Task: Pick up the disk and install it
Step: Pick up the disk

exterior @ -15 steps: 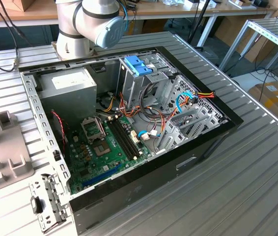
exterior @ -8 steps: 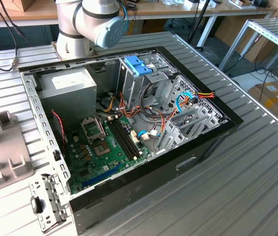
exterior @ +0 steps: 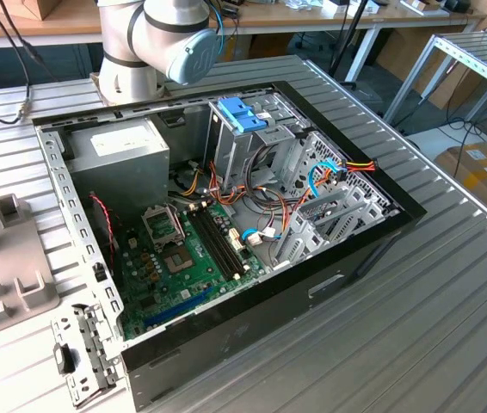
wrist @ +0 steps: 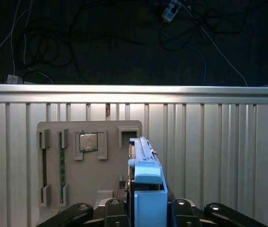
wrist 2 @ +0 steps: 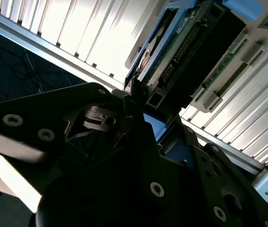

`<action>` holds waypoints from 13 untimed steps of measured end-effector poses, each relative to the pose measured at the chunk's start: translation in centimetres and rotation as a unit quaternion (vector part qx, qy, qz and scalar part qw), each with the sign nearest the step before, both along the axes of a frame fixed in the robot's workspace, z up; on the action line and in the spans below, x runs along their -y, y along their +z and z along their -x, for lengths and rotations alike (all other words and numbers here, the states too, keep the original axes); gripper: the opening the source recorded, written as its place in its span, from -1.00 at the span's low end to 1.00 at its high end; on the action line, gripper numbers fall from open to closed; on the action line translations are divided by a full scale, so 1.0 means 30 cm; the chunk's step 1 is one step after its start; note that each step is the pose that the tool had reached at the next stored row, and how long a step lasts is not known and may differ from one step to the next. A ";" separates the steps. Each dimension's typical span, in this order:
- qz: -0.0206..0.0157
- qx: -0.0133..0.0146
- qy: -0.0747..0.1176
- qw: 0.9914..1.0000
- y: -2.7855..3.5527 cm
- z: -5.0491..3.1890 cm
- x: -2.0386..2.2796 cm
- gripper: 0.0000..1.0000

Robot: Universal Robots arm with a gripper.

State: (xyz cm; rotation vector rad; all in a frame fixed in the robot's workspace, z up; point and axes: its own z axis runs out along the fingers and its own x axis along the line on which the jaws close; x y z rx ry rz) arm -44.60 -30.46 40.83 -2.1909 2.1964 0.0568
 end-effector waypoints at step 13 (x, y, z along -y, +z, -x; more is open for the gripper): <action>0.000 0.000 0.000 1.000 0.038 0.000 0.000 -0.26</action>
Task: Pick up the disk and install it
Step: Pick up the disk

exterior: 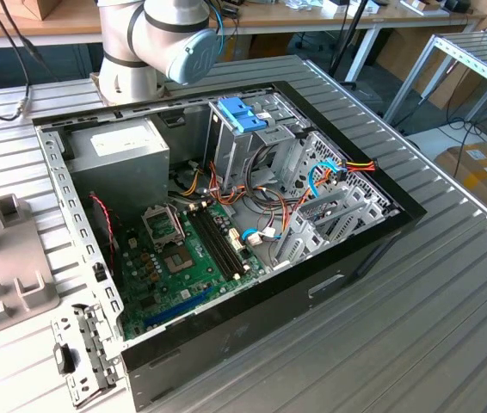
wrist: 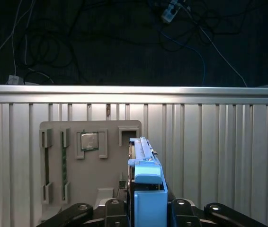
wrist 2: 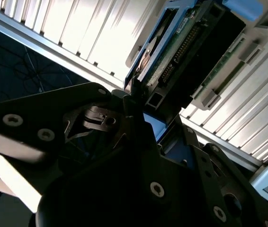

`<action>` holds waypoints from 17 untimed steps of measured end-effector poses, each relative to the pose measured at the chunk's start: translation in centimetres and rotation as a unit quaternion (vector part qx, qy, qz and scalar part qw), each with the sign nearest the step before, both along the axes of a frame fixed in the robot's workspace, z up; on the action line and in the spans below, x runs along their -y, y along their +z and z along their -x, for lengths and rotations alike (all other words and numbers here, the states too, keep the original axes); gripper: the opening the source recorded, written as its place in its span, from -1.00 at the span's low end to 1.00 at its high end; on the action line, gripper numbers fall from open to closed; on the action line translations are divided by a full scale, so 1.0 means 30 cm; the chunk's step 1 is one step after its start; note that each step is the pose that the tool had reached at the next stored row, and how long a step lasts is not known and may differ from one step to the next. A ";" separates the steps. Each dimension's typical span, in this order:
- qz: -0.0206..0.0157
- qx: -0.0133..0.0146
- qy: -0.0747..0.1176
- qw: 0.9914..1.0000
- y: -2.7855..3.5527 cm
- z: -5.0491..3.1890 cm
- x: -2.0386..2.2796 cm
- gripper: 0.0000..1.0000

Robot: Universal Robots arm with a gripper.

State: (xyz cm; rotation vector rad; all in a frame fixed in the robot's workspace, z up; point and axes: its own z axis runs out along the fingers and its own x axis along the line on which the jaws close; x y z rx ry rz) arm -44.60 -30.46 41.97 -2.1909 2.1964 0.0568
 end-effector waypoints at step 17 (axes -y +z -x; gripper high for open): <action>0.000 0.000 0.000 1.000 0.051 0.000 0.000 -0.26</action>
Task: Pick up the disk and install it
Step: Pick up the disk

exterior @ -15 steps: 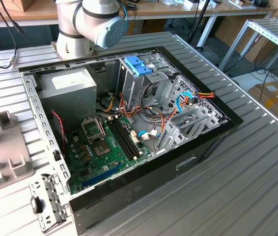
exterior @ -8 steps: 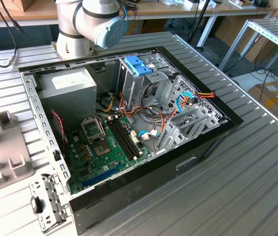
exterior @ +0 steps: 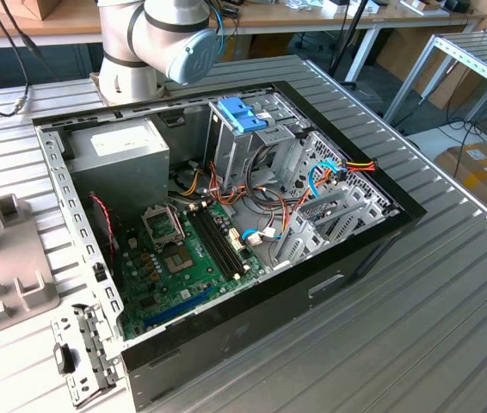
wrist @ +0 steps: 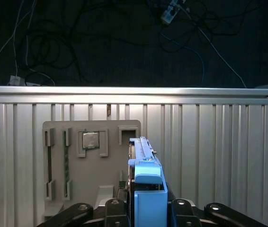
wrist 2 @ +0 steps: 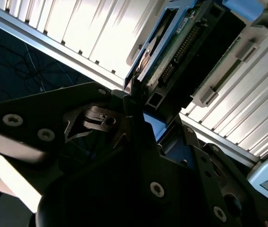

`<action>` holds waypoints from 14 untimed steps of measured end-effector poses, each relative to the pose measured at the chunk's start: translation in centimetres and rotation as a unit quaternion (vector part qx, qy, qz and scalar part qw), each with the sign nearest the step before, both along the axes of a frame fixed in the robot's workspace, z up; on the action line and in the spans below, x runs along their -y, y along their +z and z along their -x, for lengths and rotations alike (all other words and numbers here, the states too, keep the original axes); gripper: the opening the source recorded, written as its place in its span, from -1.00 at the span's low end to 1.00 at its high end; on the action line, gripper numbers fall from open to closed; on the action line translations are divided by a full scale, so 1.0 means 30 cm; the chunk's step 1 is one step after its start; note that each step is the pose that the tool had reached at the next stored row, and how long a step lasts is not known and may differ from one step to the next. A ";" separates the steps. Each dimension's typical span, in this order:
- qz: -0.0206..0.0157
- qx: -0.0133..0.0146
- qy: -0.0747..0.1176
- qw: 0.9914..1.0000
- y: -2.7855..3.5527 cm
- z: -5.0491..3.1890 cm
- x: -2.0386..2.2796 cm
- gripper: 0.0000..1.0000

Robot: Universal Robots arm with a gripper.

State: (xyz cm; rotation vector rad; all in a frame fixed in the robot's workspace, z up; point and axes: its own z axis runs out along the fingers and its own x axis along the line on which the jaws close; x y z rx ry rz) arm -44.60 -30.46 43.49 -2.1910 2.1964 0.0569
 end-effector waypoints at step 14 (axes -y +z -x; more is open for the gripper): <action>0.000 0.000 0.000 1.000 0.051 0.000 0.000 -0.26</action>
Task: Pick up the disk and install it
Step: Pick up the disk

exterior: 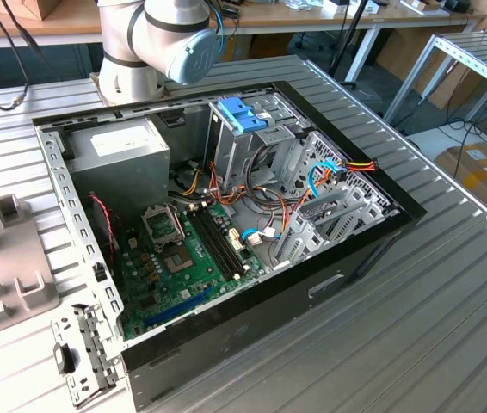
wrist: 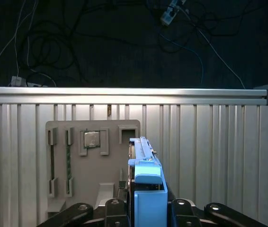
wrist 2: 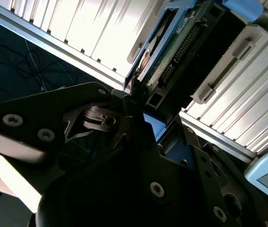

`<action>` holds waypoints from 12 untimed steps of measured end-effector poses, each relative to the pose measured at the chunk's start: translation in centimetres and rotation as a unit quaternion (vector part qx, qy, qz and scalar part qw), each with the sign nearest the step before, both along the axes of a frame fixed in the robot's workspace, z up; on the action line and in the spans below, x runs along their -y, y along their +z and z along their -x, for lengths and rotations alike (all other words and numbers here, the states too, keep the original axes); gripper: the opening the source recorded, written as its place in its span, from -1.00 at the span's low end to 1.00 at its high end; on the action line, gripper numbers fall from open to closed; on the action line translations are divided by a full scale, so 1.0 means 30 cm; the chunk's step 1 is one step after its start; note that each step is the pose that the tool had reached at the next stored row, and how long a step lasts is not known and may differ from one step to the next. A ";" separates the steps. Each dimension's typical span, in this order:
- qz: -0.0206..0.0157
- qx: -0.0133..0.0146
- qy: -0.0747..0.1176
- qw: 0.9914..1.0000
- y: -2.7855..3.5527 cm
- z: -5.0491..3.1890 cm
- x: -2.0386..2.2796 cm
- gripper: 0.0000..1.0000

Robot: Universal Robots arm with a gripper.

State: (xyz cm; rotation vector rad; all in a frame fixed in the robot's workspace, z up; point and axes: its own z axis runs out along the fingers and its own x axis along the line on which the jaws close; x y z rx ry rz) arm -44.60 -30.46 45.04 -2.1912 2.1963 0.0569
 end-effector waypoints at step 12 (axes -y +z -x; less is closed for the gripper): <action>0.000 0.000 0.000 1.000 0.048 0.000 0.000 -0.26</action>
